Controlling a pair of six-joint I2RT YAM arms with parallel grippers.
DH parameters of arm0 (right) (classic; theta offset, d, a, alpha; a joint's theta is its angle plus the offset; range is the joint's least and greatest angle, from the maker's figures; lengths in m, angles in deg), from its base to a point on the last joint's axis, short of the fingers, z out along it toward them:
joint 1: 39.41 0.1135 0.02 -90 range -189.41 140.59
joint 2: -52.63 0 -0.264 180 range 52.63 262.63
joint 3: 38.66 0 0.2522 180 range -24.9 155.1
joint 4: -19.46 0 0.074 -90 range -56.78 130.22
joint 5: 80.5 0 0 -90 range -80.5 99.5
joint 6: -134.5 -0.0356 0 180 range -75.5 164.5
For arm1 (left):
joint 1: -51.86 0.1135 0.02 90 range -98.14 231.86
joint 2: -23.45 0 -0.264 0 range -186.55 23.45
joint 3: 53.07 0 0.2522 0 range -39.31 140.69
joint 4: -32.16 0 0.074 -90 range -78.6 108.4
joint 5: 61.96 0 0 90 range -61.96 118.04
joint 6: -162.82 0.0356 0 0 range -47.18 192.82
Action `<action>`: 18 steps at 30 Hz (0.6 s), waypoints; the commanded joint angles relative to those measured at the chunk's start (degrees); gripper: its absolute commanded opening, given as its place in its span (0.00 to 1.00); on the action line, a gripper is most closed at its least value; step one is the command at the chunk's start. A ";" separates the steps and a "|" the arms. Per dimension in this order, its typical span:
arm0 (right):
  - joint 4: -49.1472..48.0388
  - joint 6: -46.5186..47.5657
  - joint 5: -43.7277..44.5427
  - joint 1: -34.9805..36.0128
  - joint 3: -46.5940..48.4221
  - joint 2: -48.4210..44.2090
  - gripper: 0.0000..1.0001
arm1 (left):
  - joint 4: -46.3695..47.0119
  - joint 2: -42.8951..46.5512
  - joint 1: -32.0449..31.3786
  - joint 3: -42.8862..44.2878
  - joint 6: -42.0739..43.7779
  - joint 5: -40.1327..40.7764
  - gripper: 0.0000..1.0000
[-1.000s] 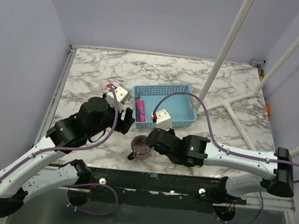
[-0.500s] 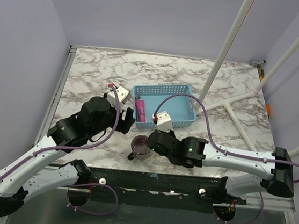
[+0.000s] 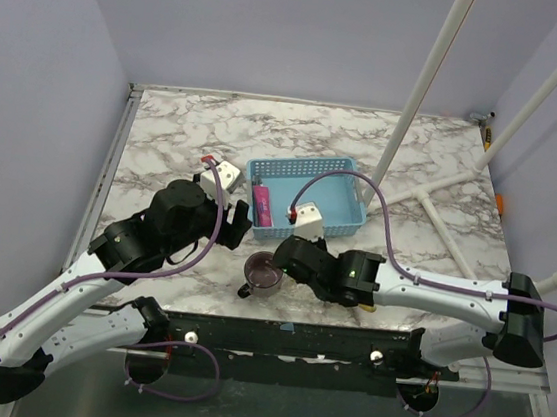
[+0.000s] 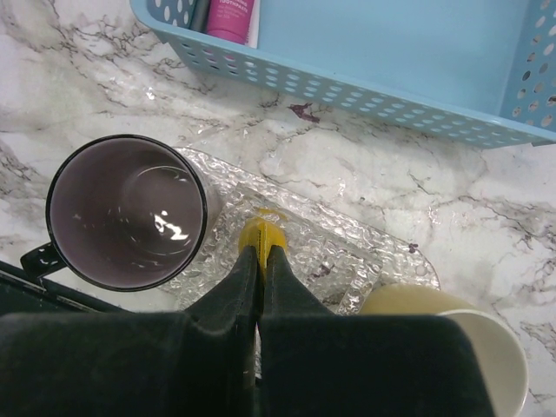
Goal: Prepare toiletry sets of a toothbrush and toothpaste on the tray
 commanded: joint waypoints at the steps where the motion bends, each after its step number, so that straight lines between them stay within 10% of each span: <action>1: -1.75 -1.77 1.30 -0.93 -0.60 0.34 0.01 | 0.07 -0.10 0.37 0.13 -0.37 0.65 0.73; 18: -3.11 -1.13 -1.17 -1.27 -1.88 1.35 0.04 | -0.07 -0.29 0.32 0.13 -0.31 0.78 0.73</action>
